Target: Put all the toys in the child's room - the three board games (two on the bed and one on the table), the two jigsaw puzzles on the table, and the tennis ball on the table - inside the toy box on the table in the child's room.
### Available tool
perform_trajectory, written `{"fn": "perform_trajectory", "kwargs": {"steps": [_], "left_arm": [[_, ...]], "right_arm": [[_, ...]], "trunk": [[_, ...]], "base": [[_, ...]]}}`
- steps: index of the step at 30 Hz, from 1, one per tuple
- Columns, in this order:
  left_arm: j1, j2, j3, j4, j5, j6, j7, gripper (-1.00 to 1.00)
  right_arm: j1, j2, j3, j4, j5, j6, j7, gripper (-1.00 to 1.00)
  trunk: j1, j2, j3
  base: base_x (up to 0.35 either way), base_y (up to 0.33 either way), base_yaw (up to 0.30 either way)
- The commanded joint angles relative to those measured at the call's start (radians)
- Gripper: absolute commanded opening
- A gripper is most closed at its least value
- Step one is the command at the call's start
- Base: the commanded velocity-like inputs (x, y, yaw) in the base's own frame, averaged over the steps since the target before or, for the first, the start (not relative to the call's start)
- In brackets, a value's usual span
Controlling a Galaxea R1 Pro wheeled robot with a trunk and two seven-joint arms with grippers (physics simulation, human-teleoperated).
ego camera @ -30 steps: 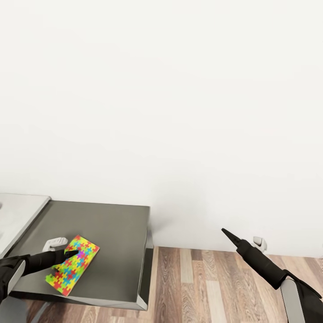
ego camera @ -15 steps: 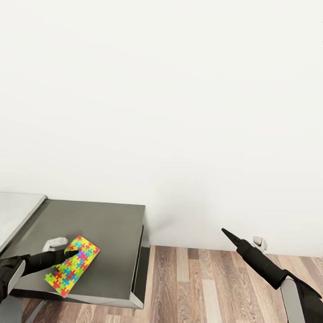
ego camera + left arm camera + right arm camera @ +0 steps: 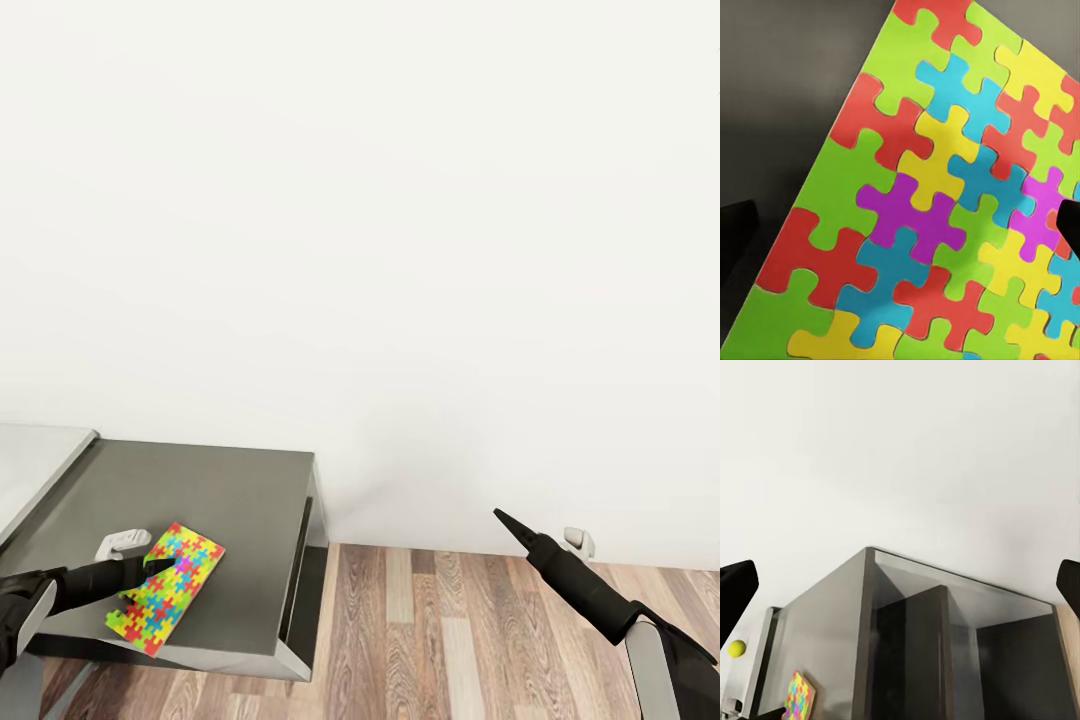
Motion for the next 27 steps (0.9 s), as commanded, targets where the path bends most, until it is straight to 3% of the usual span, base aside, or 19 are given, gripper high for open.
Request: {"fn": "perform_trajectory", "kwargs": {"steps": [1, 27], "left_arm": [[0.001, -0.001, 0.001, 0.001, -0.005, 0.011, -0.003, 1.0], [0.001, -0.001, 0.001, 0.001, -0.005, 0.011, -0.004, 1.0]], "right_arm": [[-0.001, 0.001, -0.002, 0.0, -0.002, 0.006, 0.002, 1.0], [-0.001, 0.001, -0.001, 0.0, -0.002, 0.005, -0.001, 1.0]], "trunk": [[0.001, -0.001, -0.002], [0.001, -0.001, -0.002]], "base": [[-0.001, -0.002, 0.0], [-0.052, -0.07, 0.0]]}}
